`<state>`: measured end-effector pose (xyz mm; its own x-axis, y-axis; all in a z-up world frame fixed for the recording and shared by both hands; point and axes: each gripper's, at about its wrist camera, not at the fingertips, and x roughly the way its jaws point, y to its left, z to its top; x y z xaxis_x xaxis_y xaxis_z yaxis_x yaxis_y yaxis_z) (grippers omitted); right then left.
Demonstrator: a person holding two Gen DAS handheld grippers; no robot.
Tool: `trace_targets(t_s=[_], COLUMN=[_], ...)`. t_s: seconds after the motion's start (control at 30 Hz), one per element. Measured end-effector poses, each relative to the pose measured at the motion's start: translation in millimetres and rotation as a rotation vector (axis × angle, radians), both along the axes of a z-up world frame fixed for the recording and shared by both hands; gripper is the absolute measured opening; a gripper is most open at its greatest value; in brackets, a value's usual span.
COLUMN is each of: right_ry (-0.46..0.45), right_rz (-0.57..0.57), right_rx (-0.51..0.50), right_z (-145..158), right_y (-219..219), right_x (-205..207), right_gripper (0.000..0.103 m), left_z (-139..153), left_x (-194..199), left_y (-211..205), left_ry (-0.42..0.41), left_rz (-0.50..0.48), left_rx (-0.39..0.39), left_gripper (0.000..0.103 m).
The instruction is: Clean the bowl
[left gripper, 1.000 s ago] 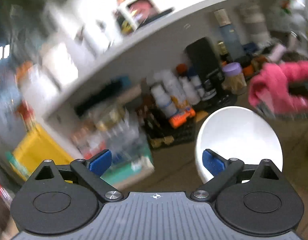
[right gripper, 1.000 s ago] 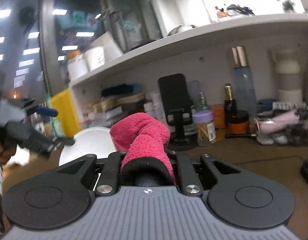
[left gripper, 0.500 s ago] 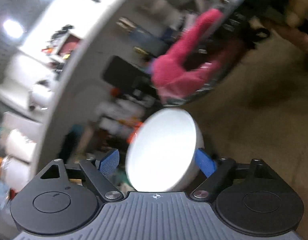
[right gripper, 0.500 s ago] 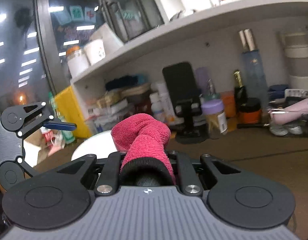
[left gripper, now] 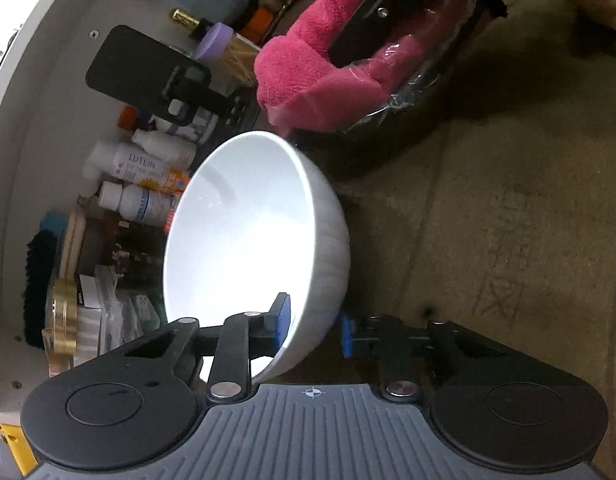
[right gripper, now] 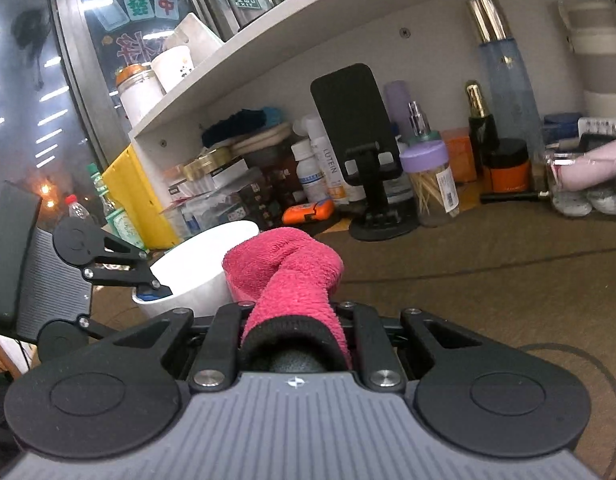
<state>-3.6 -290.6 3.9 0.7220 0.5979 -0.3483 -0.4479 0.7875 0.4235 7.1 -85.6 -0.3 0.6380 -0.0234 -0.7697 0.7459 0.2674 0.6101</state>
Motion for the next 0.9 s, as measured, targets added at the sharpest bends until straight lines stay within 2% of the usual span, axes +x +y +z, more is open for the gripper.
trace_targets(t_s=[0.03,0.07,0.1,0.13,0.17,0.2,0.23,0.3,0.33,0.37,0.4,0.47,0.6,0.73,0.83,0.9], right_ry=[-0.009,-0.018,-0.036,-0.087,-0.139,-0.192,-0.253,-0.375,-0.436,-0.497,-0.558,-0.681,-0.917,-0.964,-0.952,-0.947], right_rz=[0.000,0.001,0.001,-0.001,-0.002,0.002,0.029,0.084,0.111,0.139,0.167,0.223,0.339,0.494,0.606,0.614], right_rx=[-0.021,-0.041,-0.074,-0.152,-0.231,-0.307,-0.375,-0.510,-0.578,-0.645,-0.713,-0.847,-1.098,-1.056,-1.002,-0.973], right_z=[2,4,7,13,19,24,21,17,14,12,10,5,-3,5,7,7], right_y=[1,2,5,12,19,27,38,60,71,82,93,115,157,147,138,135], right_x=[1,2,2,1,0,-2,-6,-14,-17,-21,-25,-33,-50,-86,-121,-131], right_gripper=[0.017,0.017,0.017,0.017,0.017,0.017,0.017,0.017,0.017,0.017,0.017,0.017,0.017,0.017,0.016,0.016], left_z=[2,9,14,18,22,27,33,37,36,37,36,33,32,32,31,32], left_x=[1,9,10,11,13,16,18,14,10,6,3,-3,-17,-18,-20,-25], left_y=[0,7,10,14,23,32,51,63,80,81,90,96,105,110,106,102], left_ry=[0.010,0.030,0.041,0.051,0.073,0.094,0.129,0.153,0.178,0.181,0.200,0.223,0.220,0.224,0.206,0.193], left_rz=[0.020,0.085,0.116,0.144,0.192,0.241,0.311,0.361,0.411,0.419,0.440,0.447,0.438,0.441,0.414,0.386], left_rx=[-0.021,-0.115,-0.162,-0.204,-0.284,-0.367,-0.513,-0.620,-0.734,-0.755,-0.815,-0.862,-0.882,-0.886,-0.847,-0.816], left_gripper=[0.015,0.015,0.014,0.015,0.015,0.015,0.015,0.016,0.016,0.016,0.018,0.021,0.023,0.023,0.023,0.023])
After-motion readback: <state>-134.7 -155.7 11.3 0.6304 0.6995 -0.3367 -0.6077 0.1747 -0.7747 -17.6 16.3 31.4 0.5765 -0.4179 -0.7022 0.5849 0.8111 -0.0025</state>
